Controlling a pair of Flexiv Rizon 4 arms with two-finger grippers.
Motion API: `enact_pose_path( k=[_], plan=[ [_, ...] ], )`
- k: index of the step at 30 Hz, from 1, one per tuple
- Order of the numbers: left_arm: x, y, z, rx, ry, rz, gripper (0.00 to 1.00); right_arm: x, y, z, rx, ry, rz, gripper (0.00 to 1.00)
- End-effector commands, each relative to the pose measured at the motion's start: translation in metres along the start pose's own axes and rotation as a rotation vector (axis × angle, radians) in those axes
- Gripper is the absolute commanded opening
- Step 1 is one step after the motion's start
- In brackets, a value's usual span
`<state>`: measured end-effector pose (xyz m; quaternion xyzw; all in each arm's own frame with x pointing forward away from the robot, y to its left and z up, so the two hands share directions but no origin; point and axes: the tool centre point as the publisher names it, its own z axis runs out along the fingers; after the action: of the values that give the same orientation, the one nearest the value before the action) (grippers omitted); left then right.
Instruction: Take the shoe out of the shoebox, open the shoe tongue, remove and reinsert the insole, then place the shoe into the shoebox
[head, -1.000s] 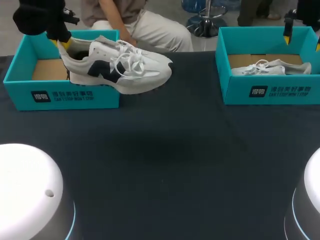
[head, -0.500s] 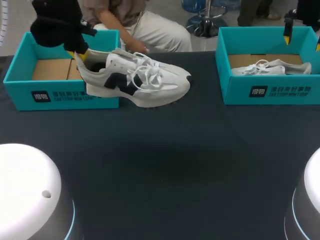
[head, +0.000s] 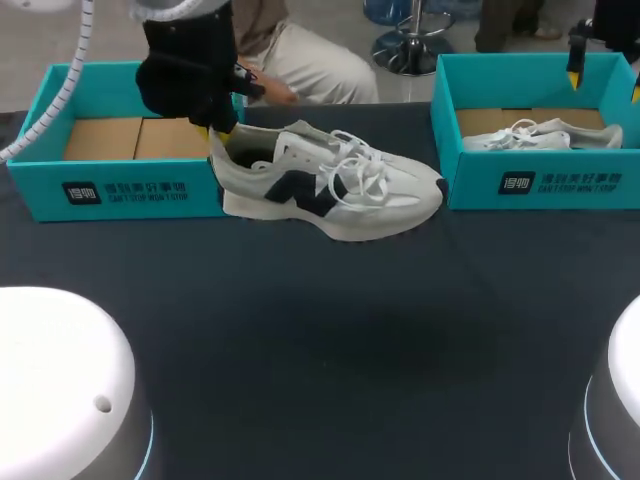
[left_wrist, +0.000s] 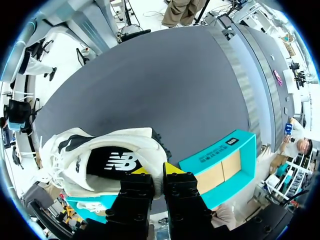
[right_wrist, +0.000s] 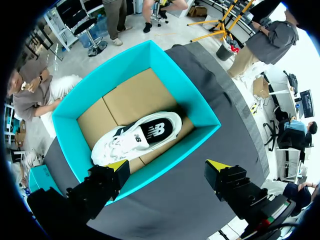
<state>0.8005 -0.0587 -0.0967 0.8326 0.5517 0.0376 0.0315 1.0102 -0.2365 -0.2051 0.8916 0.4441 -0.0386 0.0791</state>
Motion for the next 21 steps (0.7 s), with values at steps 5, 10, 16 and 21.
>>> enact_pose_path(
  k=[5,10,16,21],
  plan=[
    [-0.006,0.006,-0.003,0.011,0.019,-0.001,0.0,0.0,0.0,0.0,-0.001,0.002,0.0,1.0],
    [-0.006,0.006,-0.003,0.011,0.019,-0.001,0.0,0.0,0.0,0.0,-0.001,0.002,0.0,1.0],
    [-0.013,-0.001,0.0,0.015,0.016,-0.007,0.0,0.0,0.0,0.0,-0.001,0.002,0.0,1.0],
    [-0.021,-0.006,0.008,0.001,0.035,-0.023,0.0,0.0,0.0,0.0,-0.001,0.002,0.0,1.0]
  ],
)
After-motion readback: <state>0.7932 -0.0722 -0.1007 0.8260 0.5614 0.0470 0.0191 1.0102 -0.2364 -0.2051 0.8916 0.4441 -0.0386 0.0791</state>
